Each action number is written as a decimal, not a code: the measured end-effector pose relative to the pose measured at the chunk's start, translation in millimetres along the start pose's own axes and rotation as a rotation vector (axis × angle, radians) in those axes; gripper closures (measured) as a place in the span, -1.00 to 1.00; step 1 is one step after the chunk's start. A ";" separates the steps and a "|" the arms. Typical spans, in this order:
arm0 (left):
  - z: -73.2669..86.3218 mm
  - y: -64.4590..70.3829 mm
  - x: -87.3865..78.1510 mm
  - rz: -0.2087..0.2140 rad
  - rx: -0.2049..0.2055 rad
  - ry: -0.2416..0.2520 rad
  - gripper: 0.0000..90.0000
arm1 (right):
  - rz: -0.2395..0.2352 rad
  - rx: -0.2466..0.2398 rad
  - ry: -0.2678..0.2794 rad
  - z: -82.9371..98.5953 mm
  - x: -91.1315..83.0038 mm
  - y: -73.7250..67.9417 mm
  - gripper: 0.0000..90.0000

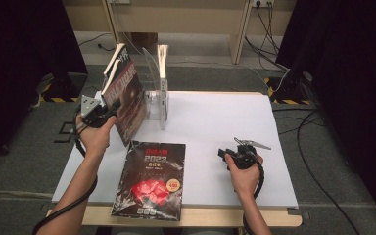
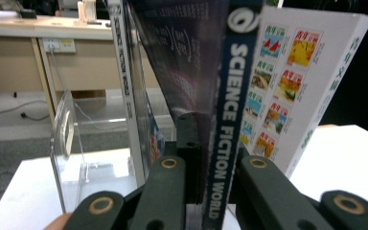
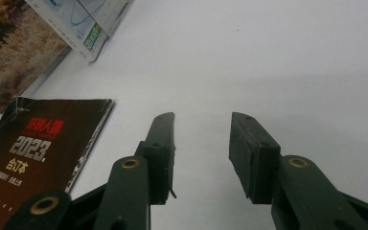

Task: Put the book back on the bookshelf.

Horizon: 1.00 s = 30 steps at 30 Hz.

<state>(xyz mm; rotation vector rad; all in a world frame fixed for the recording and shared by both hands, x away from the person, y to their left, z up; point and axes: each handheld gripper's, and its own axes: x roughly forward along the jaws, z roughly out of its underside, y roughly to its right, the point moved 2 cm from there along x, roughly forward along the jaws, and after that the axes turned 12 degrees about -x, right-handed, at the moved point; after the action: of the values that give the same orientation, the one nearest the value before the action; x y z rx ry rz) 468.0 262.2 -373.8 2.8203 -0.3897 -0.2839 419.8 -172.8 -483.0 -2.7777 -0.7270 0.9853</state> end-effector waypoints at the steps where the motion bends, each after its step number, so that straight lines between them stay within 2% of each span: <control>1: -1.2 0.8 0.6 0.000 0.003 0.008 0.86 | 0.000 -0.001 -0.001 0.0 -0.4 0.0 0.37; 6: -9.1 4.8 5.2 0.001 -0.004 0.036 0.86 | -0.002 -0.003 0.005 -0.3 -1.2 -0.4 0.37; 15: -21.1 8.3 19.4 -0.020 0.014 0.064 0.86 | 0.001 -0.007 0.009 -0.3 -1.4 1.0 0.37; 26: -26.3 8.6 34.0 -0.064 0.044 0.089 0.86 | 0.002 -0.003 0.008 -0.1 -1.7 1.4 0.37; 30: -27.3 9.1 39.3 -0.067 0.048 0.094 0.86 | 0.002 0.003 0.003 -0.1 -1.4 1.0 0.37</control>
<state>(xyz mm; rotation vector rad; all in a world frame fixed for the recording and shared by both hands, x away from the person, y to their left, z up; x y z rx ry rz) 509.3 249.1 -351.4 2.8843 -0.2854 -0.1574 419.3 -174.3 -482.4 -2.7769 -0.7221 0.9812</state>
